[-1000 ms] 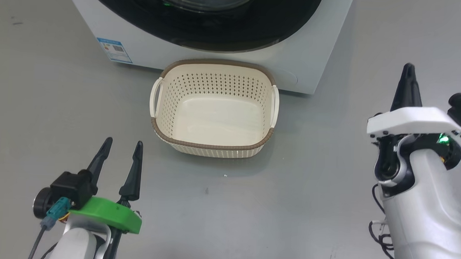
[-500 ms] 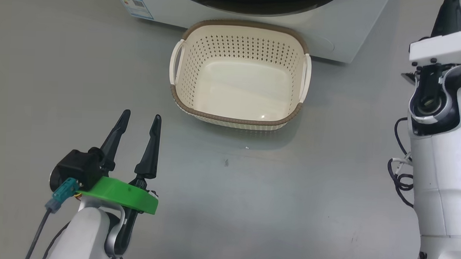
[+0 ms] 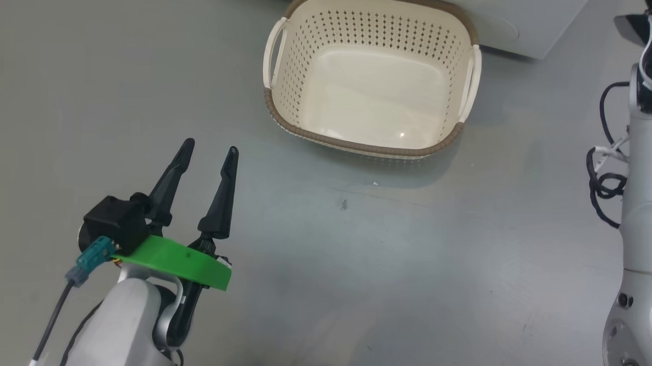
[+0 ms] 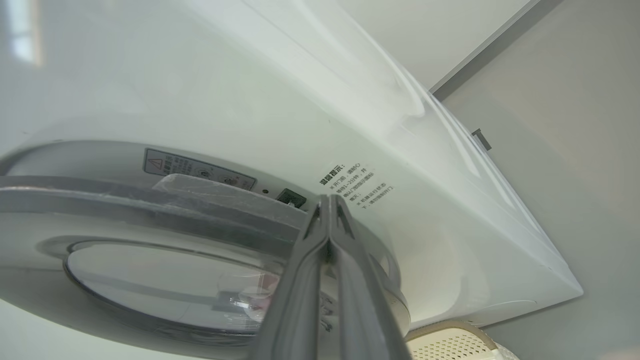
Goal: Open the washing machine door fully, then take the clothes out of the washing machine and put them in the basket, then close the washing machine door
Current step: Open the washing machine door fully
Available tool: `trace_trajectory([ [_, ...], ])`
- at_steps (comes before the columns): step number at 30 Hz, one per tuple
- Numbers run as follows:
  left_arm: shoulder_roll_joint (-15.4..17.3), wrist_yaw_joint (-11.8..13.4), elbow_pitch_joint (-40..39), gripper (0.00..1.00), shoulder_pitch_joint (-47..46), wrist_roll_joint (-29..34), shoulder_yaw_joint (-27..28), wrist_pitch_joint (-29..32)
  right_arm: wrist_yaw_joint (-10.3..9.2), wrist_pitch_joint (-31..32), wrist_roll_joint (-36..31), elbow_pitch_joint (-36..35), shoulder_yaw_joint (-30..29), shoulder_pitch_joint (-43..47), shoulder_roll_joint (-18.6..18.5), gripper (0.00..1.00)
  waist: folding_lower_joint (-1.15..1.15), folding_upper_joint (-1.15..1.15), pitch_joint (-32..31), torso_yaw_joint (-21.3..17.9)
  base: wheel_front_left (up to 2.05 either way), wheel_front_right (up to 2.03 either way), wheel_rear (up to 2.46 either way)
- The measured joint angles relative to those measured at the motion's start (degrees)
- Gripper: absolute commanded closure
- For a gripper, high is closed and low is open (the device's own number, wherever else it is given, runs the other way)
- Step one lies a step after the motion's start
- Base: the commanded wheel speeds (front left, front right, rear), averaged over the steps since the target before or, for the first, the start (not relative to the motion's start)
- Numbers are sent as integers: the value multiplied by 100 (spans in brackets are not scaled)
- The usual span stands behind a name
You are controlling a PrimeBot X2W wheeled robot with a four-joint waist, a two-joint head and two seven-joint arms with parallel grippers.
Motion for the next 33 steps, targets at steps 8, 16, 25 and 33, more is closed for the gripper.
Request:
trace_trajectory([
  [8,16,0,0,0,-123,-51,-92,0,-7,528,315,88,-49,-504,-37,100,0,0,211,139,0,0,0],
  [16,57,0,15,0,-194,-94,-109,0,-15,817,650,162,-288,-971,-45,100,0,0,350,196,0,0,0],
  [25,57,0,33,0,-222,-94,-177,0,-57,1184,1031,382,-493,-1195,-30,100,0,0,404,233,0,0,0],
  [33,57,0,46,0,-298,-94,-200,0,-58,1433,1457,528,-764,-1415,-20,100,0,0,451,282,0,0,0],
])
